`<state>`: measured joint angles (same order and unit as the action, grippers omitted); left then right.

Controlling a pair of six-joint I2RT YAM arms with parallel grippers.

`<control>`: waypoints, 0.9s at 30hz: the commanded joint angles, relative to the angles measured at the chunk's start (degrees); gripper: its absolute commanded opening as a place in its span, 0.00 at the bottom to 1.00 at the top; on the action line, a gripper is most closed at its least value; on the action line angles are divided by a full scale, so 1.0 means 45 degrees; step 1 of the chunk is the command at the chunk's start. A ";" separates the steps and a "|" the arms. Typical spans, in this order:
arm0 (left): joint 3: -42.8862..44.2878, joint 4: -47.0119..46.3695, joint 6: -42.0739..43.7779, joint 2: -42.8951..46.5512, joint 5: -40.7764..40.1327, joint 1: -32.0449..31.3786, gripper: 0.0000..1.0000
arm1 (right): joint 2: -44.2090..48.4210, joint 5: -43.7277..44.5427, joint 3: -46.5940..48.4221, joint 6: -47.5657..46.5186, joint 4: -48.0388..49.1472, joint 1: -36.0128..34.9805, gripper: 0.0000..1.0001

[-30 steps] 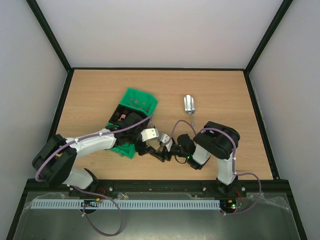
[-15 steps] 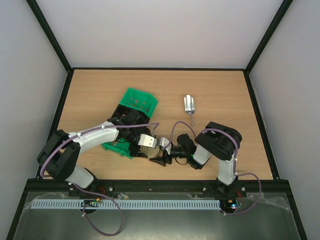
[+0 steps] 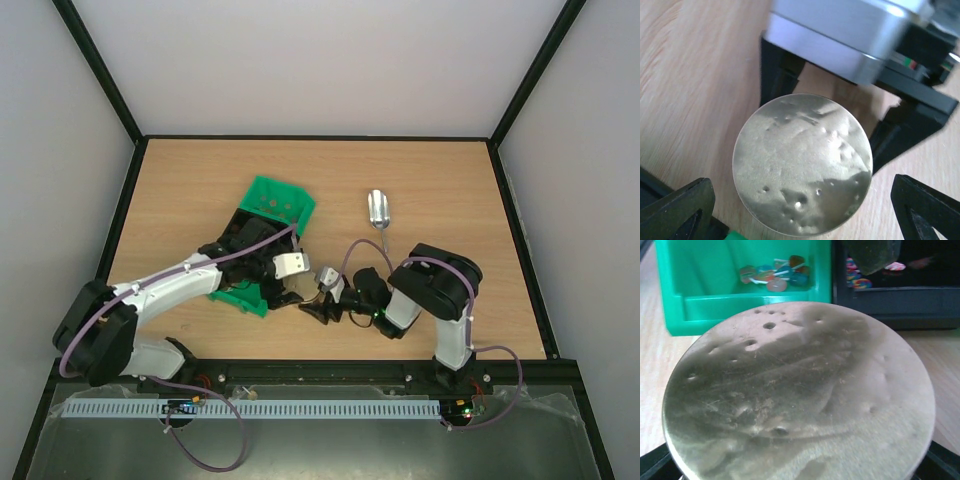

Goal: Pack the candies

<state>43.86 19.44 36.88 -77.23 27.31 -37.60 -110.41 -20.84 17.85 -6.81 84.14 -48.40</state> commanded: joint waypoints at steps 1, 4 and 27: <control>-0.0195 -0.1887 -0.4081 -0.0351 -0.1350 -0.0065 0.99 | -0.0428 0.1657 0.0309 0.0497 0.0143 -0.0064 0.10; -0.0038 -0.2386 -0.5281 -0.0805 -0.2096 -0.0271 0.99 | -0.0531 0.1717 0.0502 0.0721 -0.0057 -0.0057 0.10; 0.0195 -0.2243 -0.4614 -0.1975 -0.2662 -0.1064 0.88 | -0.0552 0.1666 0.0557 0.0591 -0.0447 -0.0061 0.09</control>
<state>43.92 7.64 12.51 -85.38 15.20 -42.35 -111.98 -12.27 20.40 -4.36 84.14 -48.45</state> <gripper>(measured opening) 0.918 0.815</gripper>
